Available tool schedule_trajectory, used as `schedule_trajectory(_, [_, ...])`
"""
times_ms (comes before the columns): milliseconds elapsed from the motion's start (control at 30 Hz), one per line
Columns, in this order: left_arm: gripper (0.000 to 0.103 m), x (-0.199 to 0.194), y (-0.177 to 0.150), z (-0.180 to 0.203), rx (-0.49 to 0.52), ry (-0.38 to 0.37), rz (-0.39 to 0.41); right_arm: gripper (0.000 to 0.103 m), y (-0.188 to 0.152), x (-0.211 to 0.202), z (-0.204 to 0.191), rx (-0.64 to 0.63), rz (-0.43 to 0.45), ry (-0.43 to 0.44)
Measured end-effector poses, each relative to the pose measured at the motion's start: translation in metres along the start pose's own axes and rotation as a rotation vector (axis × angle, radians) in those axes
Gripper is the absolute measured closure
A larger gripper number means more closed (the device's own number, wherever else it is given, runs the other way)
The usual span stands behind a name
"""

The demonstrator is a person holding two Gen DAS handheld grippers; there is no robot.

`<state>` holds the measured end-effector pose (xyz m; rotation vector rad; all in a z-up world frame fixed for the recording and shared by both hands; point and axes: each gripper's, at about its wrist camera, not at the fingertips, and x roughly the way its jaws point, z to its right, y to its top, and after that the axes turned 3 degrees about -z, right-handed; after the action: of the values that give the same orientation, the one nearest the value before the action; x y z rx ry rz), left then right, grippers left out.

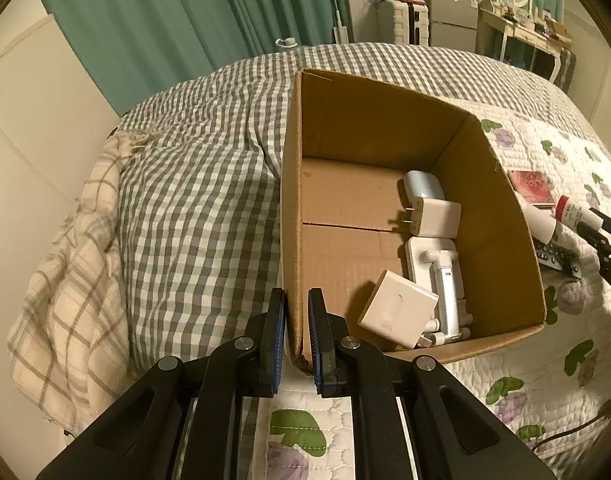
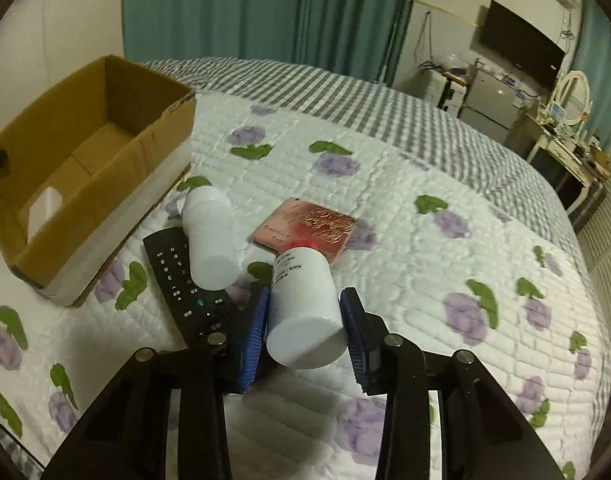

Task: Organize rigid objects
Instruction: 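Grasp the red-capped white bottle with the right gripper, then carry the red-capped bottle over the box and release it inside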

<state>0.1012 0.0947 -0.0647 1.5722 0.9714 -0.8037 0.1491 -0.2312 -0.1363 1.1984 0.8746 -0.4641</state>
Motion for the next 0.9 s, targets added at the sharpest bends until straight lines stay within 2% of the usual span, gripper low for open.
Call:
schedule_trajectory(200, [0.093,-0.001,0.001,-0.003,-0.009,-0.020,0.003,0.066,0.003,-0.015,-0.011,-0.031,0.012,-0.014])
schedule_trajectory(300, [0.093,-0.001,0.002,-0.005,-0.012,-0.036,0.003,0.066,0.013,-0.032,-0.019,-0.051,0.046,-0.014])
schedule_trajectory(567, [0.093,-0.001,0.002,-0.008,-0.015,-0.065,0.007,0.066,0.085,-0.073,-0.073,-0.165,0.159,0.083])
schedule_trajectory(733, [0.093,0.000,0.003,-0.010,-0.021,-0.082,0.005,0.066,0.118,-0.059,-0.121,-0.208,0.182,0.171])
schedule_trajectory(900, [0.093,0.000,0.003,-0.010,-0.012,-0.086,0.006,0.066,0.121,-0.029,-0.165,-0.224,0.145,0.243])
